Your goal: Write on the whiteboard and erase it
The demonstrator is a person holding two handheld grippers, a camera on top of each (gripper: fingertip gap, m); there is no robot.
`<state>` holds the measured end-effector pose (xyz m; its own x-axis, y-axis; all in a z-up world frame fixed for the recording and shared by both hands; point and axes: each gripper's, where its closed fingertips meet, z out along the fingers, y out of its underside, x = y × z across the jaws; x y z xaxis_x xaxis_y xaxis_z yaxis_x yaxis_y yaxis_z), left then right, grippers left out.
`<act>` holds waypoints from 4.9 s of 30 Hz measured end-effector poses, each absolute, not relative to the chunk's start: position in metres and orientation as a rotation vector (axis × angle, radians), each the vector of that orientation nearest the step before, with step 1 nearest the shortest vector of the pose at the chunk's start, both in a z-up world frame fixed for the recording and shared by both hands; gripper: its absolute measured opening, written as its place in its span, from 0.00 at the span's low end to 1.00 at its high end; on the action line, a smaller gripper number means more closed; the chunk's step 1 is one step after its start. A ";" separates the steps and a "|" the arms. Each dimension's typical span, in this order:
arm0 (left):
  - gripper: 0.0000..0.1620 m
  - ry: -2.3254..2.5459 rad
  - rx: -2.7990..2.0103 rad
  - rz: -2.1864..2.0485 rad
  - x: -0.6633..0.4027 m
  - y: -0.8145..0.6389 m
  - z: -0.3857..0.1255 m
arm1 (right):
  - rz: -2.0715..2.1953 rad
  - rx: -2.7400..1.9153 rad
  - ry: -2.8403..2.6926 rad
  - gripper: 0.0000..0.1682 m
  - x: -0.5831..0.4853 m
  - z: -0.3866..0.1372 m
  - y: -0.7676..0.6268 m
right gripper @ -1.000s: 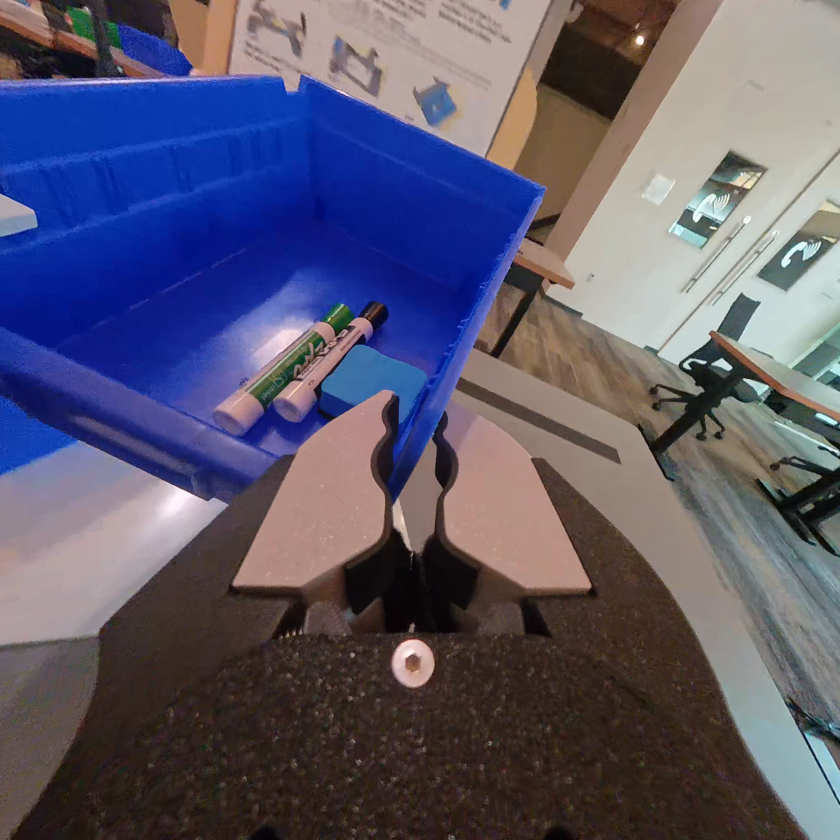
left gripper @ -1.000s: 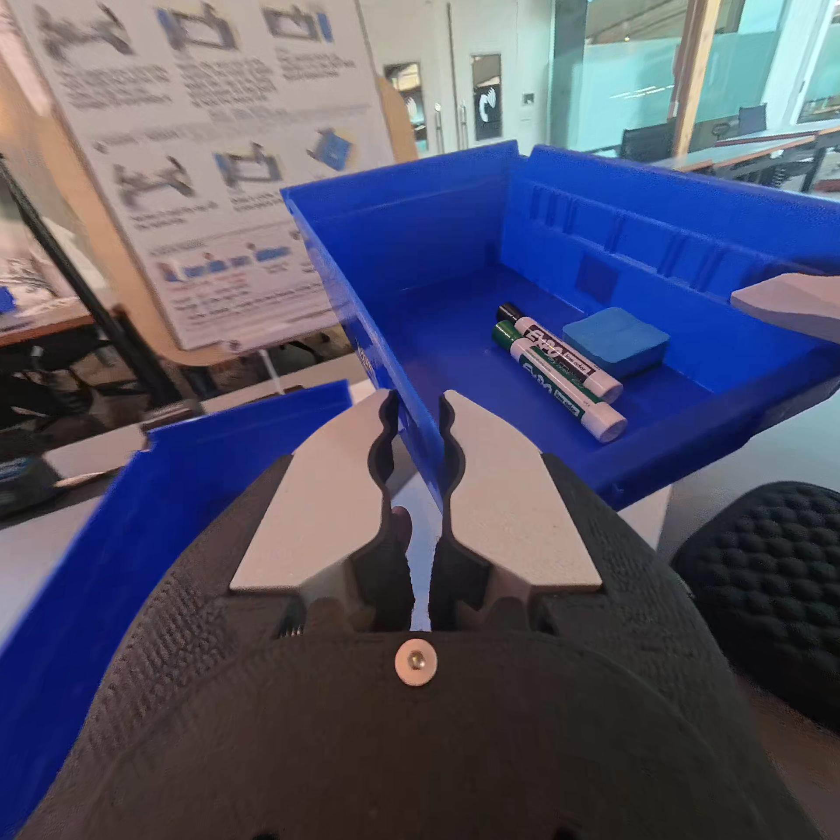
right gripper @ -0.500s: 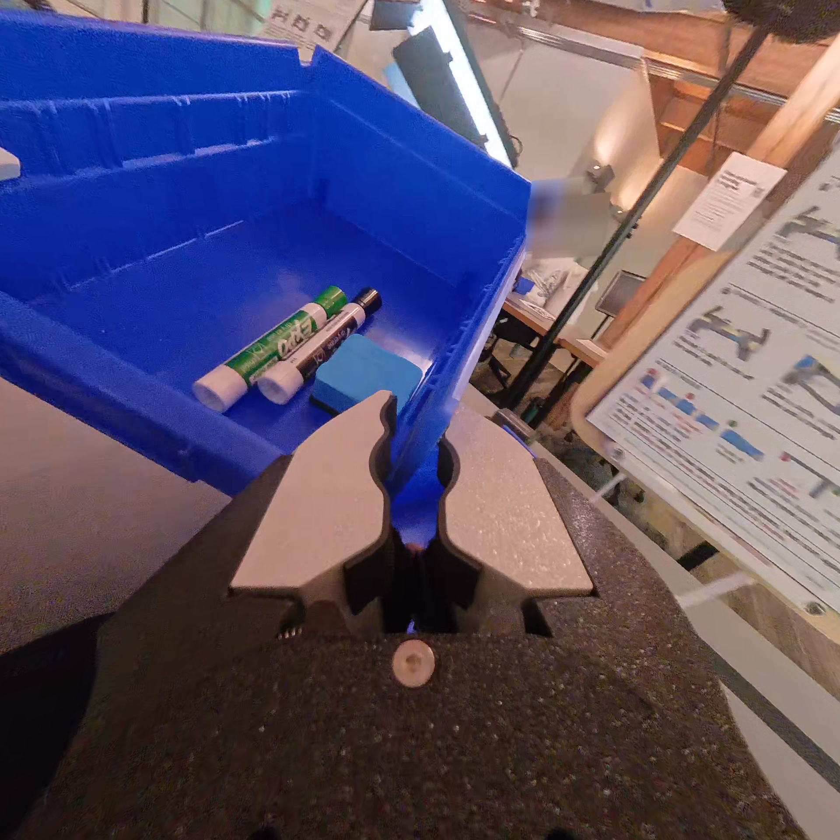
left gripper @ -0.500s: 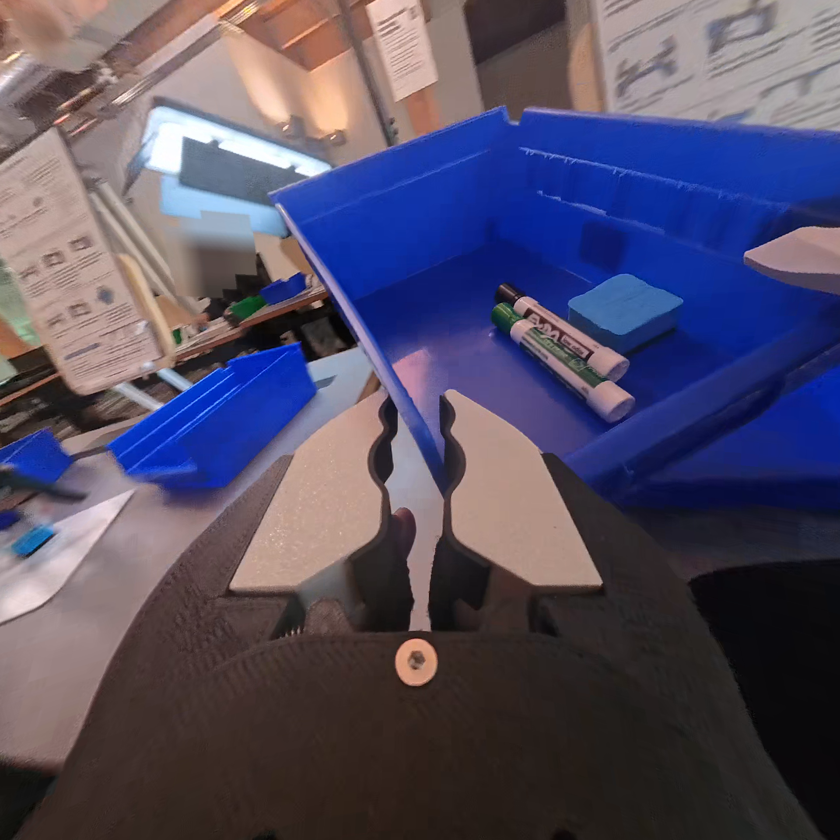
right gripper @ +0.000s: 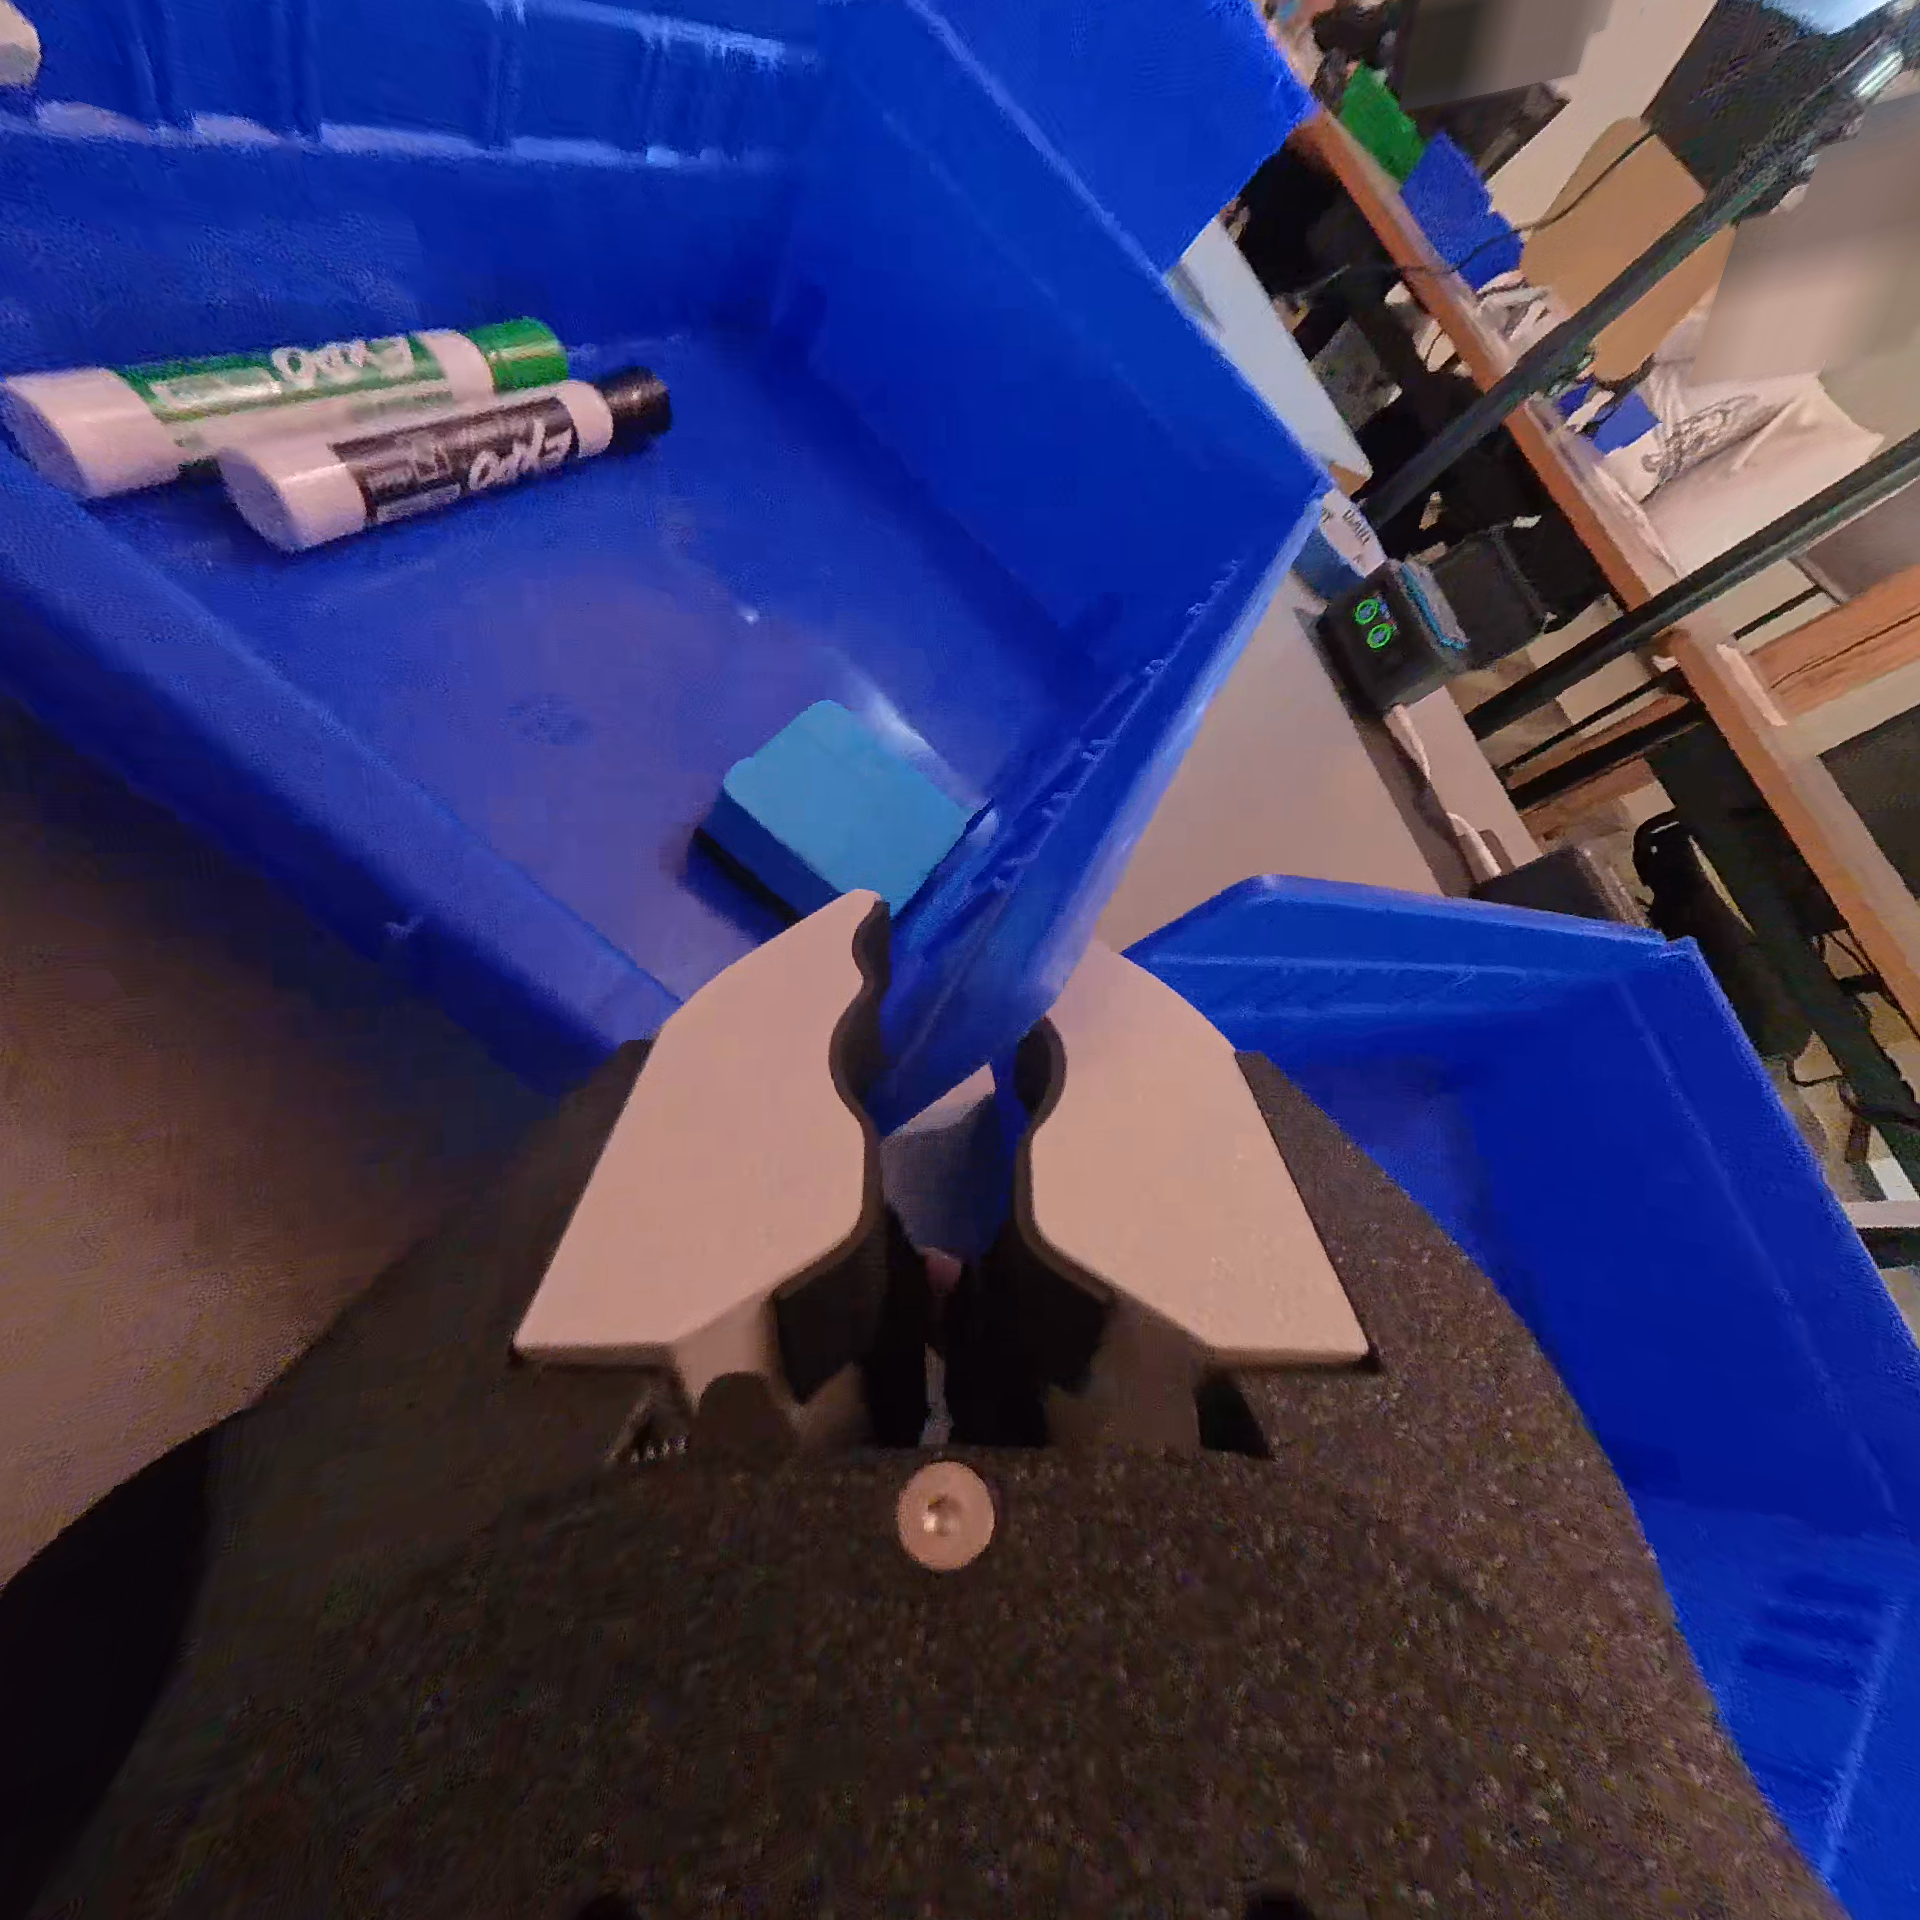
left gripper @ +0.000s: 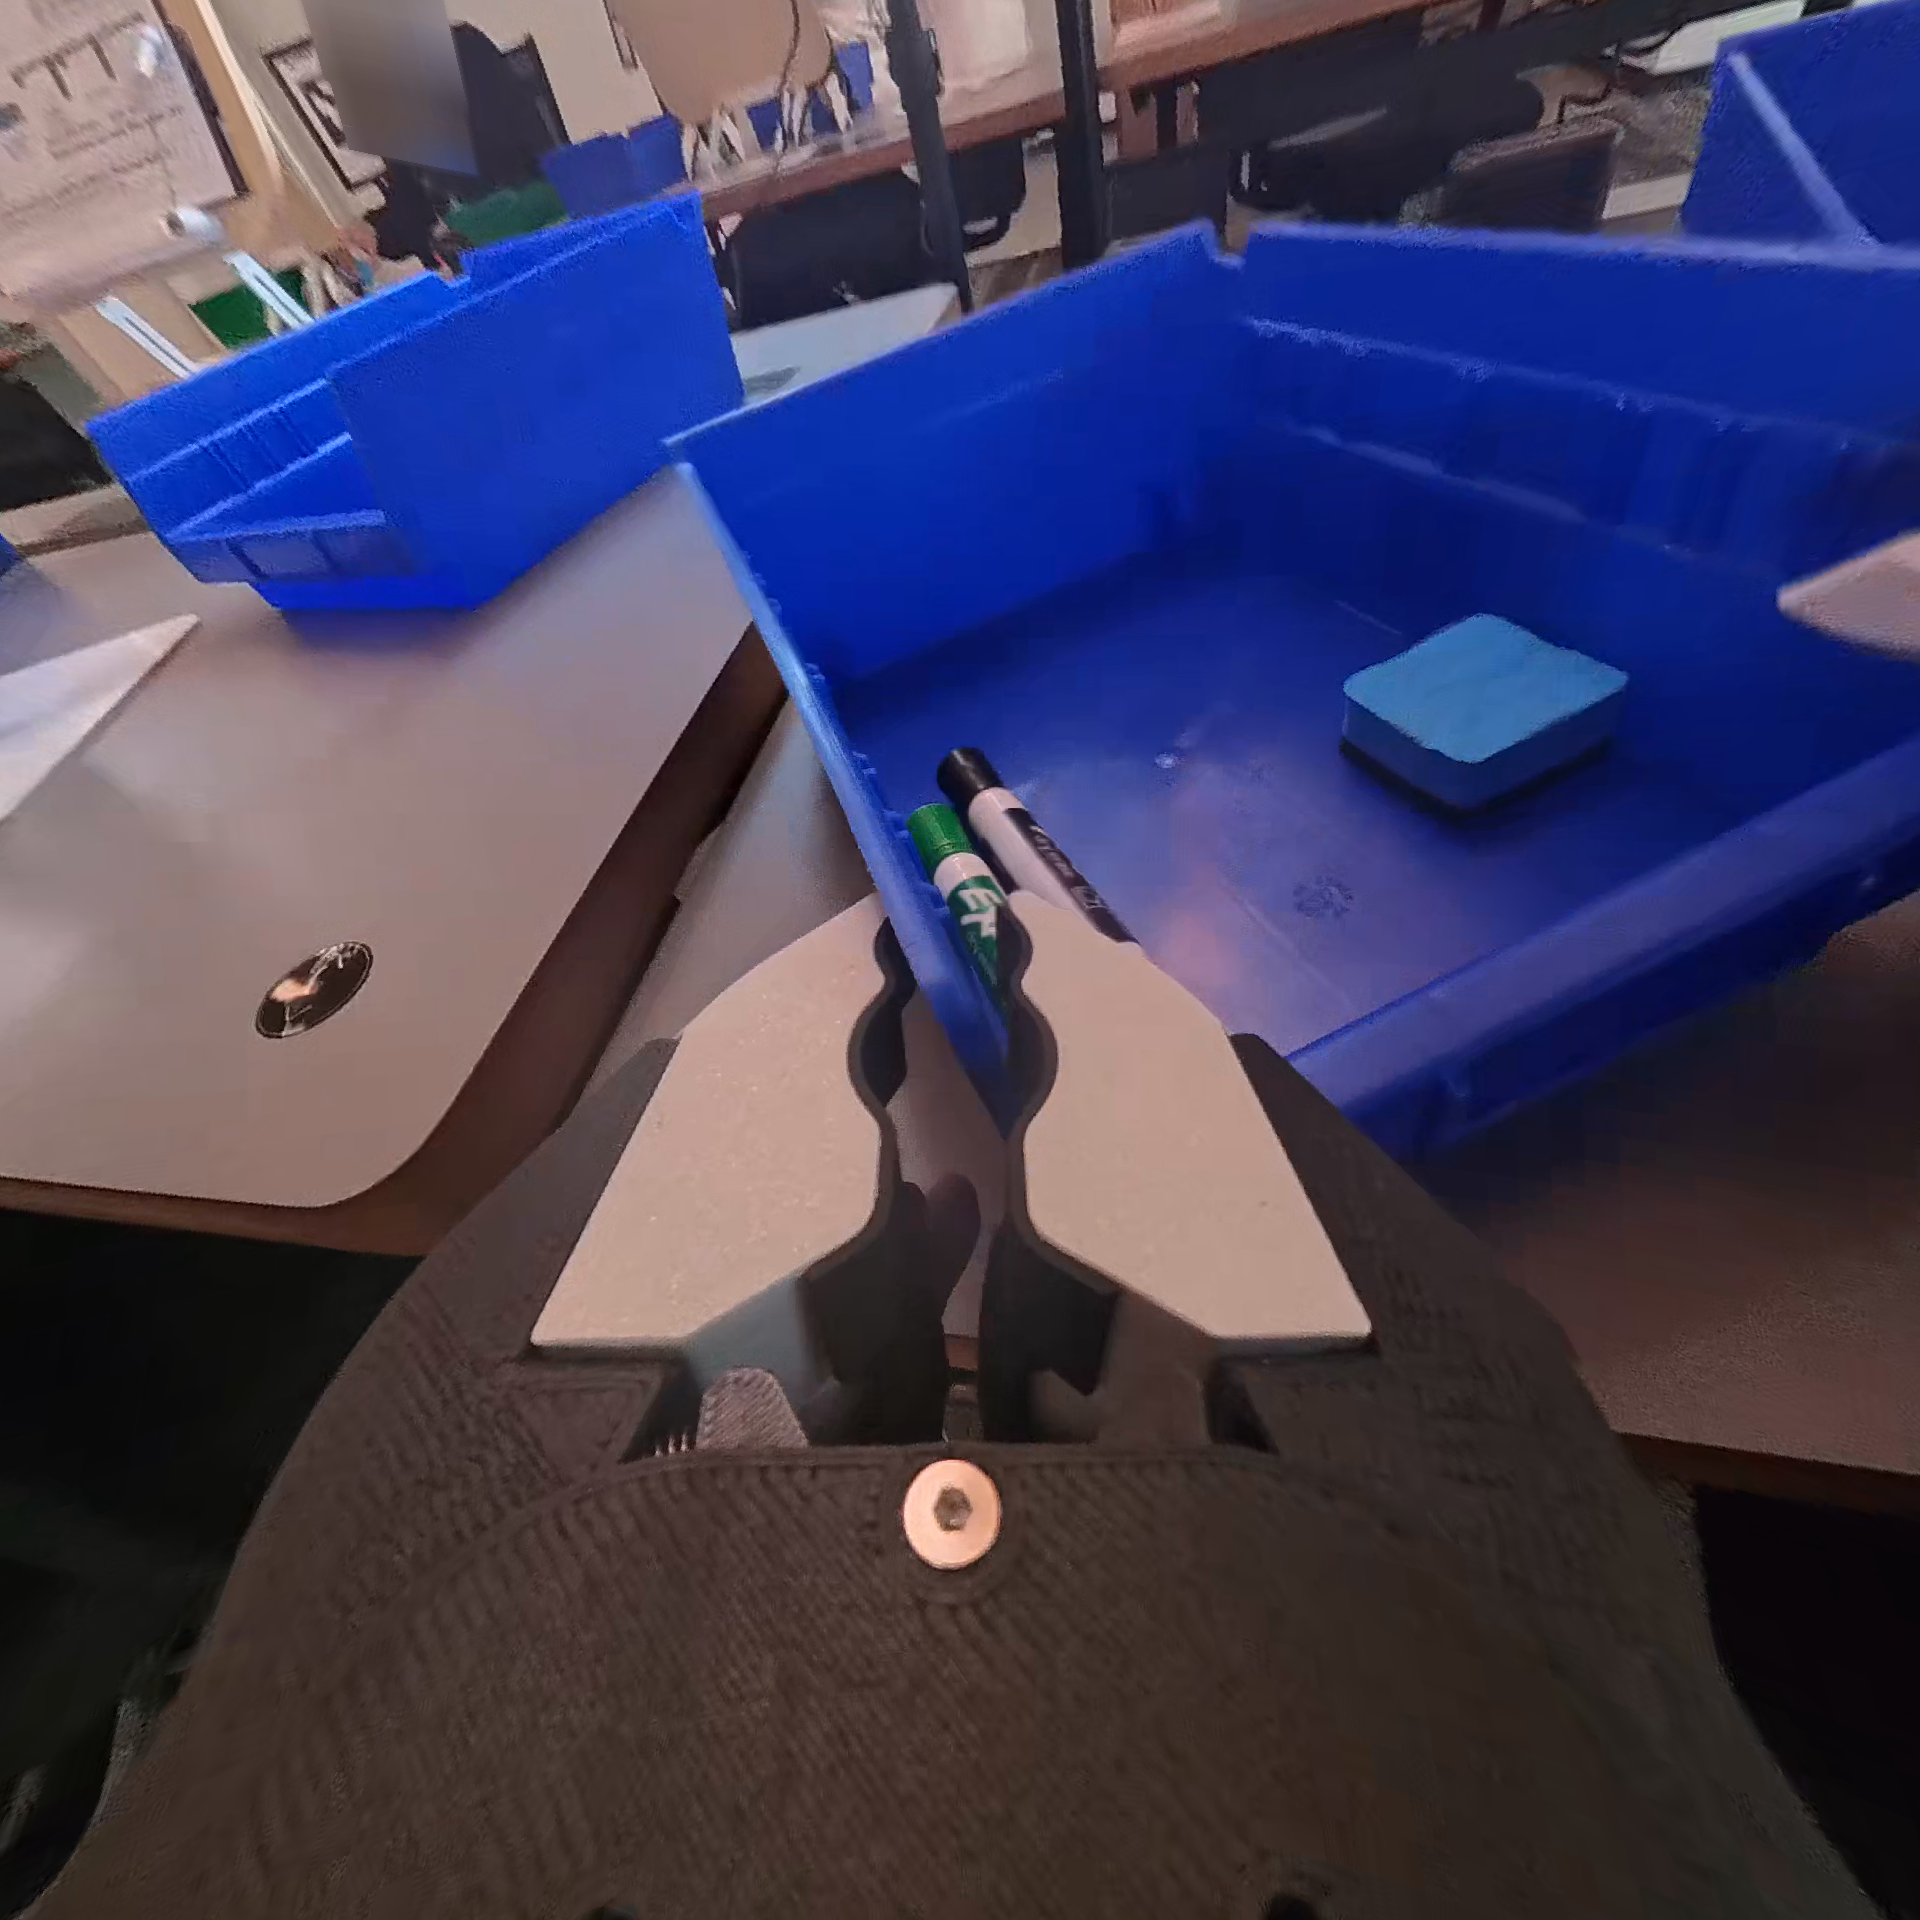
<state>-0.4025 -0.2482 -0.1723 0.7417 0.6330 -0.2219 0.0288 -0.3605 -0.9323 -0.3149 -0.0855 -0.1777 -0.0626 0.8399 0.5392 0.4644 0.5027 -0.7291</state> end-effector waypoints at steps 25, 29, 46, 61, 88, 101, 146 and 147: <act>0.70 -0.299 -1.313 0.725 -0.330 -0.192 -0.038 | 0.524 -1.396 -1.227 0.55 -0.190 -0.164 0.050; 0.63 -0.184 -1.373 0.490 -0.281 -0.146 -0.055 | 0.408 -1.417 -1.257 0.25 -0.166 -0.163 0.071; 0.51 -0.029 -1.815 0.237 -0.212 -0.050 -0.159 | 0.353 -1.683 -1.265 0.09 -0.097 -0.197 0.106; 0.12 0.112 -1.810 0.336 -0.178 0.015 -0.130 | 0.293 -1.583 -1.079 0.09 -0.020 -0.158 0.111; 0.22 0.655 -1.857 -0.141 0.176 0.252 -0.187 | -0.115 -1.916 -0.671 0.06 0.357 -0.197 0.295; 0.86 0.725 -1.621 -0.387 0.102 0.196 -0.100 | 0.211 -1.338 -0.335 0.88 0.346 -0.100 0.248; 0.90 0.324 -1.313 -0.023 -0.099 0.025 -0.054 | 0.763 -0.917 -1.070 0.88 -0.009 -0.085 0.138; 0.90 0.315 -1.293 -0.054 -0.102 0.019 -0.044 | 0.720 -0.885 -1.068 0.88 -0.008 -0.084 0.137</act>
